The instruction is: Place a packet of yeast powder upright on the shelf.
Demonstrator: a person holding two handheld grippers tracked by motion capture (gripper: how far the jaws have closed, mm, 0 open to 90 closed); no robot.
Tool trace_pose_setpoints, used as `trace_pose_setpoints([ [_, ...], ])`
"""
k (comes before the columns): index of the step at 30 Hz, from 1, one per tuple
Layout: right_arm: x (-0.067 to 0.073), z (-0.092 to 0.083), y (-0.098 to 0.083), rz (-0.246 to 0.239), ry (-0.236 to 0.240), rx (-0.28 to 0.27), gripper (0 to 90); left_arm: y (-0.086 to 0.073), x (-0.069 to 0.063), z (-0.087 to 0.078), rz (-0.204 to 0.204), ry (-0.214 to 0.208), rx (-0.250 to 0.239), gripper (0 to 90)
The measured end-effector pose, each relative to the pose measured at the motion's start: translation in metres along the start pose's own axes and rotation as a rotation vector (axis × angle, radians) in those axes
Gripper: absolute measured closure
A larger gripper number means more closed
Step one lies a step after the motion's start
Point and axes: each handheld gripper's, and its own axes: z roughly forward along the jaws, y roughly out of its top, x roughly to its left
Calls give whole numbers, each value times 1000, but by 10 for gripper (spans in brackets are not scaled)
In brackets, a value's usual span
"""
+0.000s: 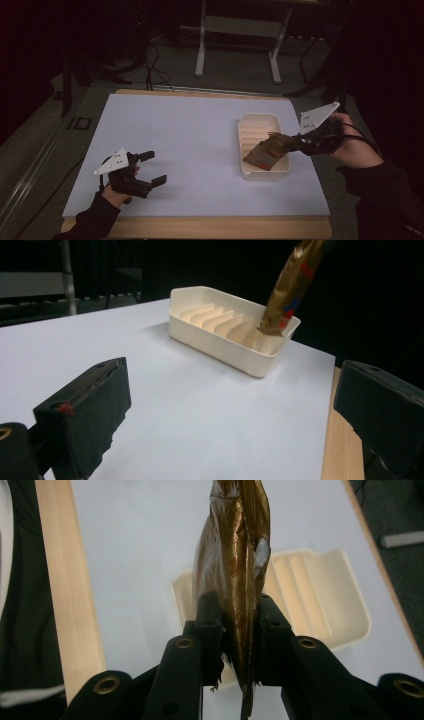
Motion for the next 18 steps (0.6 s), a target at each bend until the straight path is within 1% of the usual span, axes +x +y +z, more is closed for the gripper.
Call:
trace_pose_setpoints([
  [2, -1, 2, -5, 2, 6, 11, 764, 0, 1, 0, -2, 3, -2, 28],
  [4, -2, 5, -8, 4, 8, 34, 764, 0, 1, 0, -1, 6, 2, 28],
  [6, -3, 8, -10, 9, 14, 59, 765, -1, 1, 0, -1, 9, -5, 28],
  [10, -3, 21, -12, 10, 28, 107, 765, -3, 2, 0, -1, 15, 1, 28],
  [11, -3, 21, -12, 10, 28, 107, 765, -3, 2, 0, -1, 15, 1, 28],
  [12, -3, 28, -12, 8, 37, 123, 765, -4, 2, 0, 1, 14, 0, 28],
  [16, -2, 43, -11, 8, 62, 132, 765, -5, 2, 1, 2, 17, 4, 28],
  [18, -2, 46, -11, 4, 68, 132, 765, -5, 2, 1, 2, 17, 4, 28],
])
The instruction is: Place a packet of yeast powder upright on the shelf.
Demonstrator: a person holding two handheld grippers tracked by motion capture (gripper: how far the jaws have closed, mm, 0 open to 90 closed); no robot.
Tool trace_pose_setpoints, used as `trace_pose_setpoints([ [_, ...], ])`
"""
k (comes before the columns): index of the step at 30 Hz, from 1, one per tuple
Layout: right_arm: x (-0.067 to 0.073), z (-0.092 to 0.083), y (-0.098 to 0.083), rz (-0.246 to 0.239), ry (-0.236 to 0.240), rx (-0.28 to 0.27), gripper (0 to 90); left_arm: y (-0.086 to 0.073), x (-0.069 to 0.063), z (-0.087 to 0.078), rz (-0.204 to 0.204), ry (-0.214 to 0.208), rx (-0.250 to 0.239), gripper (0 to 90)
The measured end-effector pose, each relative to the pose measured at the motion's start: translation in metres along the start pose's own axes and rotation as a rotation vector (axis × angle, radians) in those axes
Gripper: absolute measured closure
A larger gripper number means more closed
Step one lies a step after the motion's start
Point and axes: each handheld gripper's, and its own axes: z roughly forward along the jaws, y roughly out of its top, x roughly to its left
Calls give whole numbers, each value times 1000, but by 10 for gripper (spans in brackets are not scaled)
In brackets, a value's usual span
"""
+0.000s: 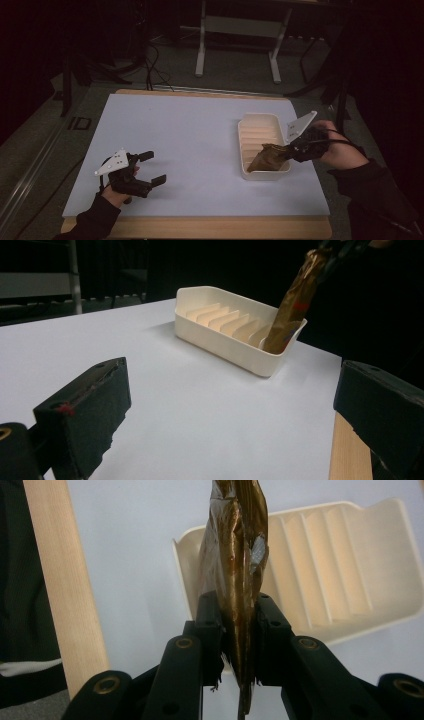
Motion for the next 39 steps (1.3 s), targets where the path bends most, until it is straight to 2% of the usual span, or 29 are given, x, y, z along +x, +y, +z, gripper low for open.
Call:
trace_pose_setpoints([
  [5, -1, 12, 4, 1, 30, -26, 758, -2, 0, 1, 0, 2, 1, 28],
  [9, -1, 18, 3, 34, 60, -53, 742, -2, 0, 1, 2, 5, -5, 28],
  [12, -2, 21, 2, 65, 86, -84, 691, -2, 0, 0, -4, 6, -13, 28],
  [14, -2, 22, 3, 95, 93, -81, 662, -2, 0, 0, -3, 8, -14, 28],
  [18, -2, 18, 4, 128, 73, -77, 596, -2, 1, 0, -7, 6, -13, 28],
  [21, 0, 10, 7, 126, 46, -108, 536, -2, 1, 0, -7, 9, -12, 28],
  [27, 3, -5, 14, 135, -10, -181, 485, -2, 1, 0, -6, 12, -16, 28],
  [29, 5, -7, 17, 142, -10, -206, 466, -2, 1, 0, -4, 13, -16, 28],
  [34, 12, -10, 28, 156, -61, -253, 331, -2, 0, -1, 5, 21, -14, 28],
  [36, 14, -11, 33, 183, -77, -281, 258, -3, -1, -1, 12, 24, -10, 28],
  [39, 16, -11, 38, 228, -95, -317, 197, -3, -2, -2, 12, 21, -9, 28],
])
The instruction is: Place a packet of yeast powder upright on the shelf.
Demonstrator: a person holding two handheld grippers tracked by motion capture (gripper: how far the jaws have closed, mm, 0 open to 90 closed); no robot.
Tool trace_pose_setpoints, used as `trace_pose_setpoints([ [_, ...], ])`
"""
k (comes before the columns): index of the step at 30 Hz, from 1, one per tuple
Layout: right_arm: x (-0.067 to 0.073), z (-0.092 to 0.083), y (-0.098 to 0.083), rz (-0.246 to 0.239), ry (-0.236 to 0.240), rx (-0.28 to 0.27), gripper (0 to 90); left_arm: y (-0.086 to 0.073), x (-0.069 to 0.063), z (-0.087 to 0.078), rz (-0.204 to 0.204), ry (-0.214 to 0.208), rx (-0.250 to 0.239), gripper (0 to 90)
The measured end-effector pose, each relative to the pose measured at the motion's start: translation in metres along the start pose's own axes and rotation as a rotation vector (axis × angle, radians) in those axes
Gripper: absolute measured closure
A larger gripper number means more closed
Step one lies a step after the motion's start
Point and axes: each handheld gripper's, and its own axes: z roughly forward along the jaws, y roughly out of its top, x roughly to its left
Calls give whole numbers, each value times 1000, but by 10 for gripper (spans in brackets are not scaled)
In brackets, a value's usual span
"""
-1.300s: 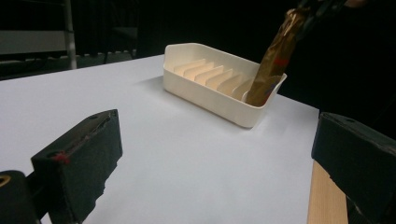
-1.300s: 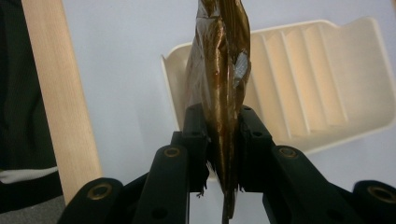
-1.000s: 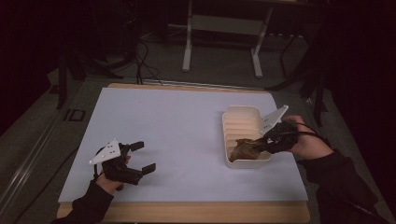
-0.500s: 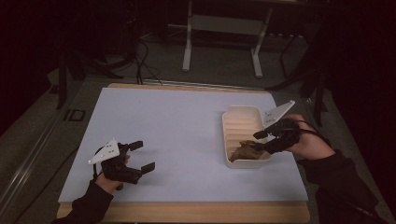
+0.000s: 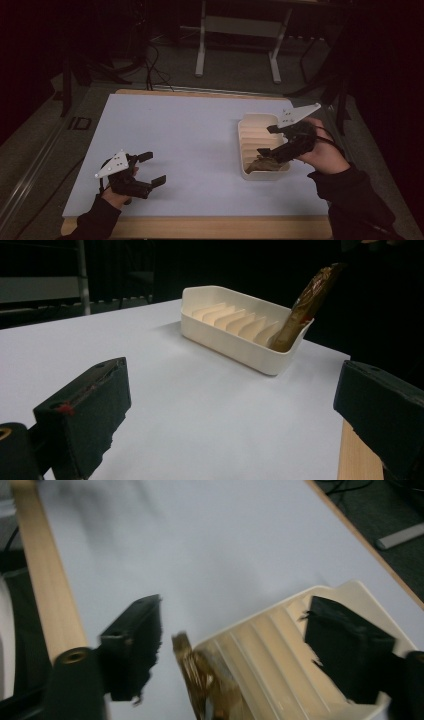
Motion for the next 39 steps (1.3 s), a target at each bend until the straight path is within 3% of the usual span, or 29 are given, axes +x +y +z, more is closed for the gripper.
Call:
trace_pose_setpoints([
  [4, 5, 1, 3, 25, -2, -47, 133, 1, 0, -1, -1, 2, -8, 28],
  [7, 15, 3, 5, 33, 26, -118, 109, 0, 0, -1, 0, 5, -9, 28],
  [12, 31, 8, 5, 36, -1, -200, 105, 0, -1, -1, 3, 3, -9, 28],
  [15, 41, 15, 3, 66, -29, -222, 106, 0, -1, -1, 2, 1, -11, 28],
  [20, 53, 24, 2, 76, -37, -242, 118, 0, -1, -2, 2, 2, -14, 28],
  [24, 64, 35, -3, 117, -14, -296, 136, 0, 0, -3, -1, 1, -23, 28],
  [26, 68, 39, -5, 128, 5, -289, 136, 0, 0, -4, 1, 4, -21, 28],
  [32, 84, 50, -16, 118, -6, -303, 136, 0, -1, -4, 3, 3, -23, 28],
  [39, 103, 57, -33, 129, 16, -318, 136, 1, -2, -4, 6, 3, -22, 28],
])
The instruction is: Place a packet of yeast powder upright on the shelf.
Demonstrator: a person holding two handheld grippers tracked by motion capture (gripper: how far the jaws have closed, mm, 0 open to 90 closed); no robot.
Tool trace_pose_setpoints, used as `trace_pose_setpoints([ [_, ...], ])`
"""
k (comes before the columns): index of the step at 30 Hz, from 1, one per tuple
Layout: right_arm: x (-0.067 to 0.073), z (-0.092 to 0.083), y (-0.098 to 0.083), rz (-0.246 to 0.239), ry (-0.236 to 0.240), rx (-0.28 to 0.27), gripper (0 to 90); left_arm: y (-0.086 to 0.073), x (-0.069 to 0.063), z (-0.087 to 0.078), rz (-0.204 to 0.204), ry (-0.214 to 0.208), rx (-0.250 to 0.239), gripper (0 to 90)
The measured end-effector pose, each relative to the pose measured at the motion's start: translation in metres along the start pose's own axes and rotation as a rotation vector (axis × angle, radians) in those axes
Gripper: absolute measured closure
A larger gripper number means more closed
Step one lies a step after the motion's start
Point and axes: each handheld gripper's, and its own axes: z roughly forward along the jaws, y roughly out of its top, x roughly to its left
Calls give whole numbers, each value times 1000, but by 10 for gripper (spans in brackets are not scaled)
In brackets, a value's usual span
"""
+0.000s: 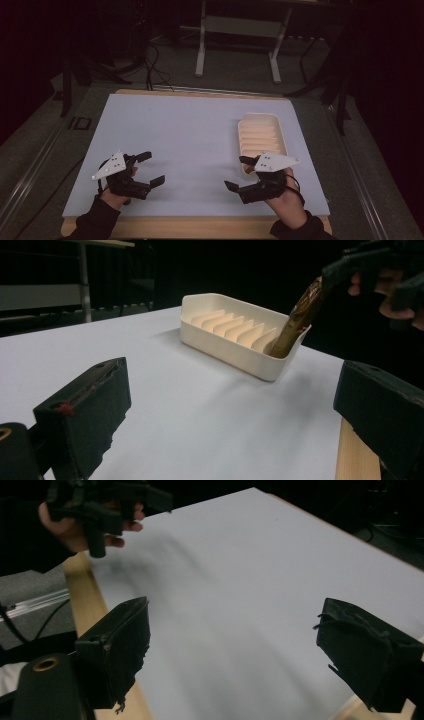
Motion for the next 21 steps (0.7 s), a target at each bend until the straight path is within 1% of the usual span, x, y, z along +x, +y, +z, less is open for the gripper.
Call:
trace_pose_setpoints([
  [1, 2, 0, -3, -3, -3, 0, 136, 0, 0, 0, -1, -1, 1, 28],
  [5, 8, -2, -15, 7, -17, -36, 137, 0, 0, 0, -1, -1, -1, 28],
  [7, 10, -2, -22, 18, -2, -43, 136, 0, 0, -1, 3, -1, -2, 28],
  [8, 10, -2, -25, 17, -9, -43, 137, 1, 0, -1, 3, -1, -3, 28],
  [10, 10, -3, -31, 20, 0, -53, 138, 1, 0, -1, 6, -1, -3, 28],
  [11, 10, -4, -35, 21, -12, -59, 138, 1, 0, -1, 6, 0, -3, 28],
  [12, 10, -4, -38, 25, -12, -64, 138, 1, 0, -1, 3, -1, -6, 28],
  [14, 9, -5, -44, 30, -4, -65, 138, 1, 0, -2, 4, 0, -4, 28],
  [17, 8, -6, -53, 27, -3, -35, 138, 1, -1, -2, 7, -1, -2, 28],
  [19, 8, -6, -58, 29, -13, -18, 138, 0, 0, -2, 9, -1, 0, 28],
  [21, 6, -6, -63, 34, -6, -6, 137, 0, 0, -2, 11, 0, 0, 28],
])
